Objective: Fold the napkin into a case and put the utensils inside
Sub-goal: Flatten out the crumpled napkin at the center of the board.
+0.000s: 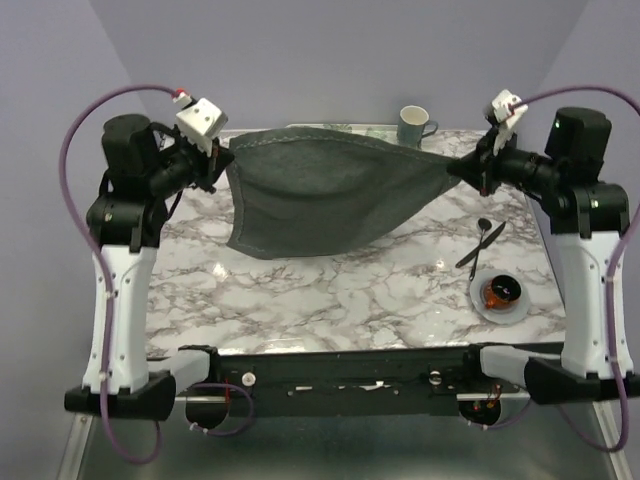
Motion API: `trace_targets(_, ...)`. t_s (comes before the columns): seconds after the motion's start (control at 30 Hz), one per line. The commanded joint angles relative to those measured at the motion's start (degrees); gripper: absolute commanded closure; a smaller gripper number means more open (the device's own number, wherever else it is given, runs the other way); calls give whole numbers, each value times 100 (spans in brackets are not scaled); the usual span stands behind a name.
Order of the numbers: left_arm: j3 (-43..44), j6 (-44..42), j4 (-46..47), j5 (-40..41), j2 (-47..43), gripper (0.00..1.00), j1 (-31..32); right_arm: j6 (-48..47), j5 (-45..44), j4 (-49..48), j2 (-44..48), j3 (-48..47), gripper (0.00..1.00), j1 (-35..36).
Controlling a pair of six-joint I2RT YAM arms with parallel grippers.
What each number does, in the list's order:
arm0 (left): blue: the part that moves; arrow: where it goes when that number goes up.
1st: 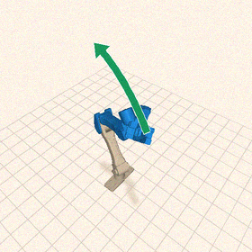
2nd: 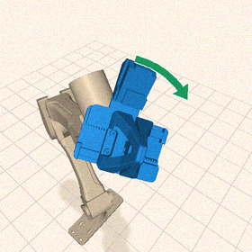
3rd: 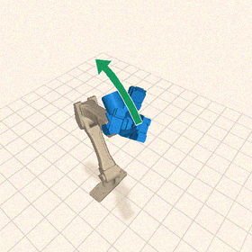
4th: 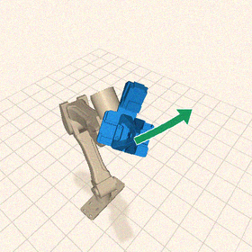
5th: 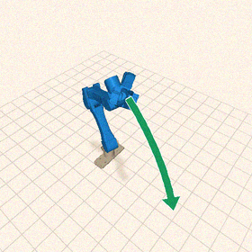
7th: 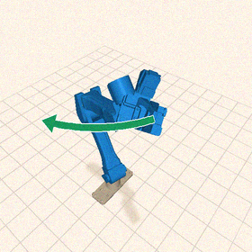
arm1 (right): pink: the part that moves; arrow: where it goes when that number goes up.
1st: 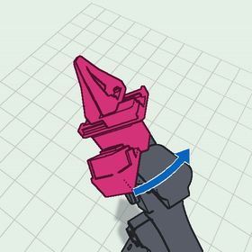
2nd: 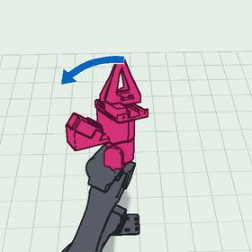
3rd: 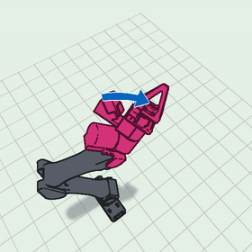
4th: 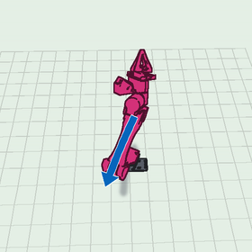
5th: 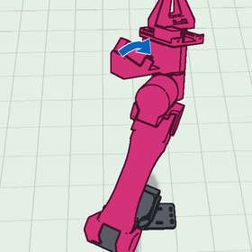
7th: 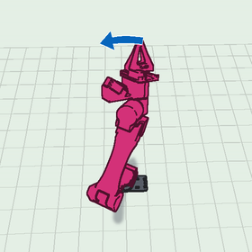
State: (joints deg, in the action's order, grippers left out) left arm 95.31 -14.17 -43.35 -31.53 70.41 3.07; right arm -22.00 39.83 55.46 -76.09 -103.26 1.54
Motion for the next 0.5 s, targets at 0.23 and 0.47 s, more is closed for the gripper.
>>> trace_targets(0.23, -953, 318, 855, -627, -2356, 100, -26, 248, 605, -1608, 2889, 1802, 99, 189)
trace_targets(0.47, -426, 1065, 785, -451, -1945, 100, -26, 793, -71, -1328, 1952, 405, 99, 189)
